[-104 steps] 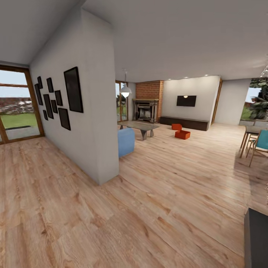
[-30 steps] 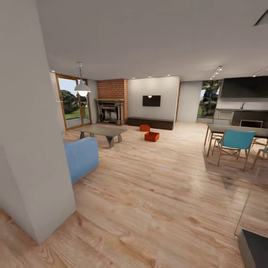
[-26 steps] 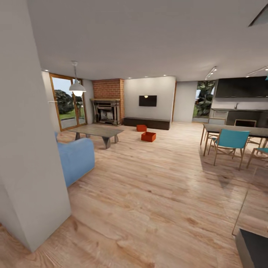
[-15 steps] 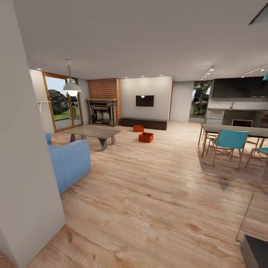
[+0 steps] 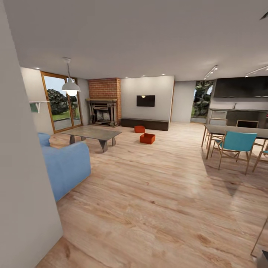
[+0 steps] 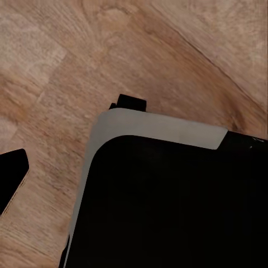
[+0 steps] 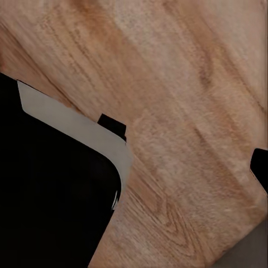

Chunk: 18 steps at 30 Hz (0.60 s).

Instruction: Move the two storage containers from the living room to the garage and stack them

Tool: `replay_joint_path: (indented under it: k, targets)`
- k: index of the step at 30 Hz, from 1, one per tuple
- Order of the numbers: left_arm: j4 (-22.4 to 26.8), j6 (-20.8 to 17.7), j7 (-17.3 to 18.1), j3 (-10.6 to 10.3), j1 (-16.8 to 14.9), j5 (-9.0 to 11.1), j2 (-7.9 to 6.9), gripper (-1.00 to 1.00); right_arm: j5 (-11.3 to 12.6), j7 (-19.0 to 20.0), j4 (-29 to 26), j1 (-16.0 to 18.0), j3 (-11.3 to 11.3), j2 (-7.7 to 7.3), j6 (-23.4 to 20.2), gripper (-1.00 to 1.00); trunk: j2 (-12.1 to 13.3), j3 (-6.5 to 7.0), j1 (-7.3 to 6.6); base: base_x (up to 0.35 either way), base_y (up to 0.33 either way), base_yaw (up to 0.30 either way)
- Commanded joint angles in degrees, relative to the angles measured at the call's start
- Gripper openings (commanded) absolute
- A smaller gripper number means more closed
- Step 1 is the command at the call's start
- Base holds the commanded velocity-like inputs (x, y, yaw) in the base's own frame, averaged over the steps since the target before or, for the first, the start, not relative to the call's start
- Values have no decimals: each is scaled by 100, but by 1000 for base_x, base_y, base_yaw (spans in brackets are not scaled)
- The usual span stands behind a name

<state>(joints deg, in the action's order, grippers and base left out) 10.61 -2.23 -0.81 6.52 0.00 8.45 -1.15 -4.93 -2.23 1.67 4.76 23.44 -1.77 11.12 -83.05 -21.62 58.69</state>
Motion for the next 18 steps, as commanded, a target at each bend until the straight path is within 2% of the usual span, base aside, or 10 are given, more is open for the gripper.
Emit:
replay_joint_path:
  k: [1,14,18]
  targets:
    - [11,-23,-7,1,0,61,1,100,-52,-23,18,7,-6,2,31,100,-3,-6,4,324,108,0]
    - [11,-23,-7,1,1,61,1,100,0,-23,18,7,-29,-2,31,100,-3,-6,4,324,108,-3]
    - [11,-23,-7,1,0,61,1,100,24,-23,18,7,-42,1,31,100,-3,-6,4,324,109,-164]
